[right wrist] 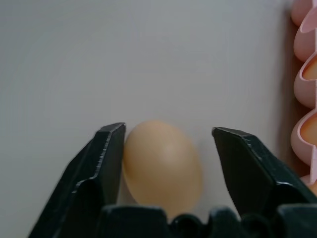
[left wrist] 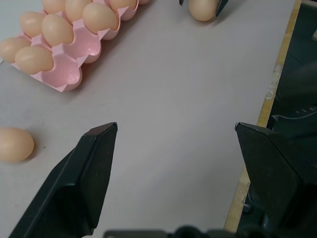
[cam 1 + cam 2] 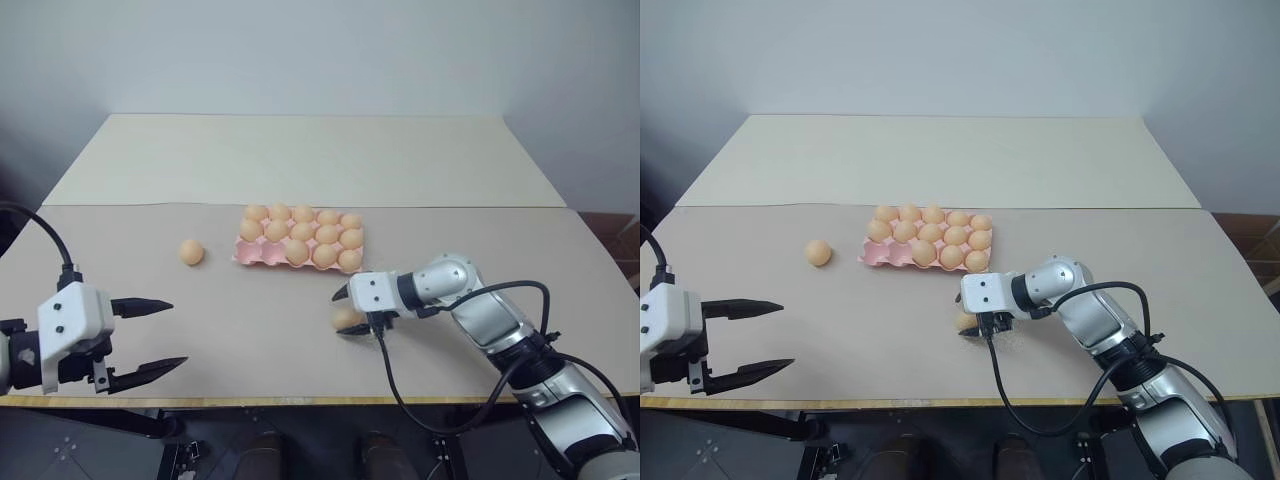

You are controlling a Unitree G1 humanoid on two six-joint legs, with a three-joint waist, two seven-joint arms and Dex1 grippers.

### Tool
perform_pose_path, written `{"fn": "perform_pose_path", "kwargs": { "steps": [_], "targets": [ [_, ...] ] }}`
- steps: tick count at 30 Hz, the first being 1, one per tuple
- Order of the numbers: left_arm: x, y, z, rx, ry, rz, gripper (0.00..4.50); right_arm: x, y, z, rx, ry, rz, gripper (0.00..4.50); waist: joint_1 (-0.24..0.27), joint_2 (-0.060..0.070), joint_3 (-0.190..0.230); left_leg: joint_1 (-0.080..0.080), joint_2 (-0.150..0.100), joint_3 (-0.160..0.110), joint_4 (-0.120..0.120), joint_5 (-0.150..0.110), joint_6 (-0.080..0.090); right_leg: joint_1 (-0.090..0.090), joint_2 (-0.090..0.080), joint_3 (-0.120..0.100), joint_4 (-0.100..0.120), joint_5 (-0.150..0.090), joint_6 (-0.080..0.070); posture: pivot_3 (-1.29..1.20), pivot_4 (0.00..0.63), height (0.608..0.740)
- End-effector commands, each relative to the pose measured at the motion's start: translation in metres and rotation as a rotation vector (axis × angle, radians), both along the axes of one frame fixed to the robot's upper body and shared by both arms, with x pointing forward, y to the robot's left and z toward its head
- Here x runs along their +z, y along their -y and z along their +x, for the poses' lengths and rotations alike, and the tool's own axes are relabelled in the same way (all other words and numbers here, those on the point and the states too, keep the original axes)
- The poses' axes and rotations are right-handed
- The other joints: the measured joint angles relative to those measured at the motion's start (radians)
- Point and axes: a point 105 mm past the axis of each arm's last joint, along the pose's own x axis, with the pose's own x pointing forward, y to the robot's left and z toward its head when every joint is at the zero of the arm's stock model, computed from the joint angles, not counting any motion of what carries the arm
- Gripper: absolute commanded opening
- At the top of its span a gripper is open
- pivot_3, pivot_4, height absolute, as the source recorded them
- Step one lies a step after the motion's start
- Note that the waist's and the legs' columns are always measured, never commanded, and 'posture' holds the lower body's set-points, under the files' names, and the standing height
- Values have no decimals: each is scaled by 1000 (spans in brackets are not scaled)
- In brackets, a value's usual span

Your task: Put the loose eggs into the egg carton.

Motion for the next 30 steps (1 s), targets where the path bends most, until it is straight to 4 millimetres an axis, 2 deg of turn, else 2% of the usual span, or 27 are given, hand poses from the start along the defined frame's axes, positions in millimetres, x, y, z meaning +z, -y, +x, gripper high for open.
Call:
{"fn": "perform_pose_path", "kwargs": {
  "steps": [1, 3, 15, 19, 23, 28, 30],
  "targets": [
    [4, 1, -1, -6, 32, 16, 4130, 5, 2, 0, 10, 37, -4, 1847, 0, 0, 0, 0, 0, 0, 0, 0, 0, 0, 0, 0, 0, 0, 0, 0, 150, 740],
    [3, 1, -1, -6, 33, 16, 4130, 5, 3, 1, 9, 45, -7, 1304, 0, 0, 0, 0, 0, 0, 0, 0, 0, 0, 0, 0, 0, 0, 0, 0, 150, 740],
    [3, 2, 1, -11, 35, 17, 4130, 12, 0, 7, -34, 55, 45, 1304, 0, 0, 0, 0, 0, 0, 0, 0, 0, 0, 0, 0, 0, 0, 0, 0, 150, 740],
    [2, 2, 1, -11, 33, 19, 4130, 22, -3, 7, -24, 53, 93, 1304, 0, 0, 0, 0, 0, 0, 0, 0, 0, 0, 0, 0, 0, 0, 0, 0, 150, 740],
    [1, 2, 0, -10, 30, 19, 4130, 27, -5, 2, 9, 38, 103, 2301, 0, 0, 0, 0, 0, 0, 0, 0, 0, 0, 0, 0, 0, 0, 0, 0, 150, 740],
    [0, 3, 1, -11, 32, 19, 4130, 24, -5, 5, -8, 54, 99, 4001, 0, 0, 0, 0, 0, 0, 0, 0, 0, 0, 0, 0, 0, 0, 0, 0, 150, 740],
    [0, 3, 1, -12, 31, 18, 4130, 22, -1, 7, -21, 58, 79, 4001, 0, 0, 0, 0, 0, 0, 0, 0, 0, 0, 0, 0, 0, 0, 0, 0, 150, 740]
  ]
}}
